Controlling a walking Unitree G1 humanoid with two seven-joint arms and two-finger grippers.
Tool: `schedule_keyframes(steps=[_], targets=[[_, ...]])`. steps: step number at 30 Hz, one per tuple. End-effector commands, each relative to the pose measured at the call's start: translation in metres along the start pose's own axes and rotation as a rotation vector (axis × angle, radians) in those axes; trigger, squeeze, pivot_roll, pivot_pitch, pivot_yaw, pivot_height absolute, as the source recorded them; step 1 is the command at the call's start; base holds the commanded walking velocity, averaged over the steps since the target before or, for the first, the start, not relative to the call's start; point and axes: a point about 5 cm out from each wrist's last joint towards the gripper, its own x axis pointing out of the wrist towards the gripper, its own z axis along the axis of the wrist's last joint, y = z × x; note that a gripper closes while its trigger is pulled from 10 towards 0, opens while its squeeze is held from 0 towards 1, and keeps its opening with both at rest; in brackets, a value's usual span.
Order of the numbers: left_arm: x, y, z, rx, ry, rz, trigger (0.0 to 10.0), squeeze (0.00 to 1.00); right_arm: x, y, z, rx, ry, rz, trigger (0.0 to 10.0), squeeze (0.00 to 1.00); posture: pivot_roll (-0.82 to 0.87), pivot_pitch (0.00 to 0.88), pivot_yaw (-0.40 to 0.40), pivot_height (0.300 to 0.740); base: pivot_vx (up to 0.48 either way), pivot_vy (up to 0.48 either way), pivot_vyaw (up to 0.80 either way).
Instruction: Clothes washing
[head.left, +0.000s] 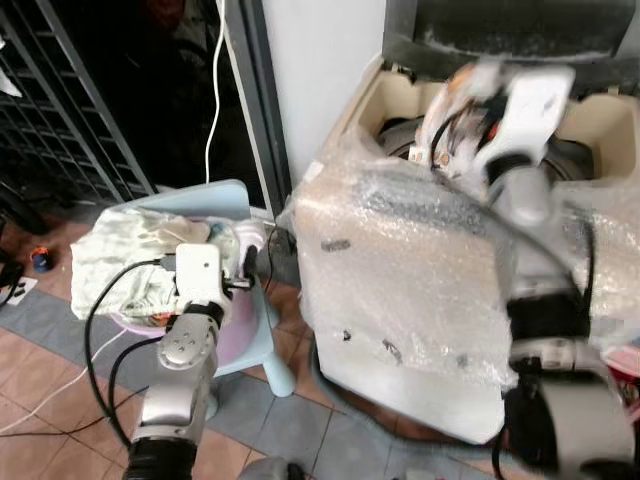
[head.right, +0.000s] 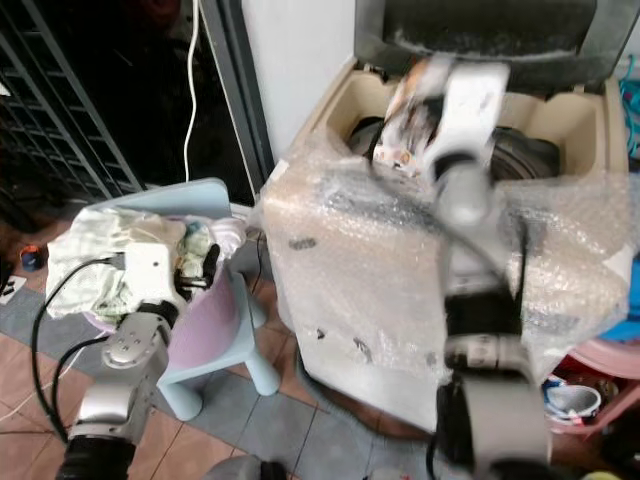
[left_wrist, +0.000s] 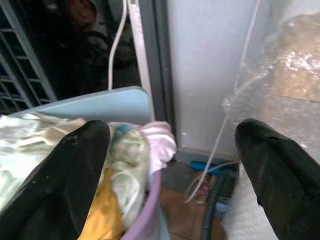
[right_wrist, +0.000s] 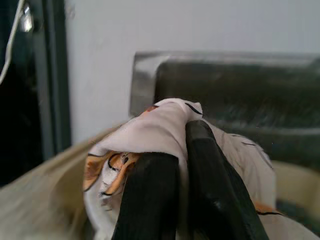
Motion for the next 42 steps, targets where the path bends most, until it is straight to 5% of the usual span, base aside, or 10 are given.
schedule_keyframes(steps=[1,15,24,28,29,30,31,32,39,42], targets=[[-0.001,0.007,0.005,0.014,-0.025,0.029,10.0,0.00,-0.004,0.007,0.005,0.008,-0.010,0.035,10.0,1.00,-0.04,0.000,0.070,0.740,0.000,0.000,0.00],[-0.003,-0.003,-0.004,0.035,0.011,-0.020,10.0,0.00,-0.108,0.043,-0.047,-0.005,0.077,0.150,10.0,1.00,-0.08,0.002,0.109,0.740,0.000,0.000,0.00],[-0.004,-0.008,-0.007,0.029,0.021,-0.045,10.0,0.00,-0.117,0.039,-0.053,0.061,0.134,0.096,10.0,1.00,-0.08,0.017,0.109,0.740,0.000,0.000,0.00],[-0.004,-0.009,-0.004,0.015,0.008,-0.046,10.0,0.00,-0.131,0.050,-0.064,0.086,0.150,0.117,10.0,1.00,-0.08,0.018,0.112,0.740,0.000,0.000,0.00],[-0.004,-0.010,-0.004,0.021,0.008,-0.055,10.0,0.00,-0.130,0.050,-0.067,0.089,0.161,0.100,10.0,0.70,-0.08,0.023,0.119,0.740,0.000,0.000,0.00],[-0.004,-0.011,-0.004,0.026,0.011,-0.060,10.0,0.00,-0.128,0.047,-0.066,0.108,0.158,0.077,10.0,0.14,-0.08,0.023,0.119,0.740,0.000,0.000,0.00],[-0.004,-0.011,-0.004,0.027,0.010,-0.059,10.0,0.00,-0.128,0.046,-0.065,0.107,0.155,0.073,10.0,0.14,-0.08,0.023,0.119,0.740,0.000,0.000,0.00],[-0.004,-0.010,-0.004,0.027,0.009,-0.059,10.0,0.00,-0.129,0.047,-0.064,0.093,0.150,0.081,10.0,0.00,-0.08,0.024,0.123,0.740,0.000,0.000,0.00],[-0.004,-0.012,-0.004,0.025,0.014,-0.072,10.0,0.00,-0.130,0.052,-0.064,0.060,0.163,0.120,10.0,0.00,-0.08,0.027,0.122,0.740,0.000,0.000,0.00],[-0.005,-0.011,-0.003,0.025,0.013,-0.063,10.0,0.00,-0.128,0.051,-0.063,0.135,0.189,0.146,10.0,0.00,-0.07,0.030,0.115,0.740,0.000,0.000,0.00]])
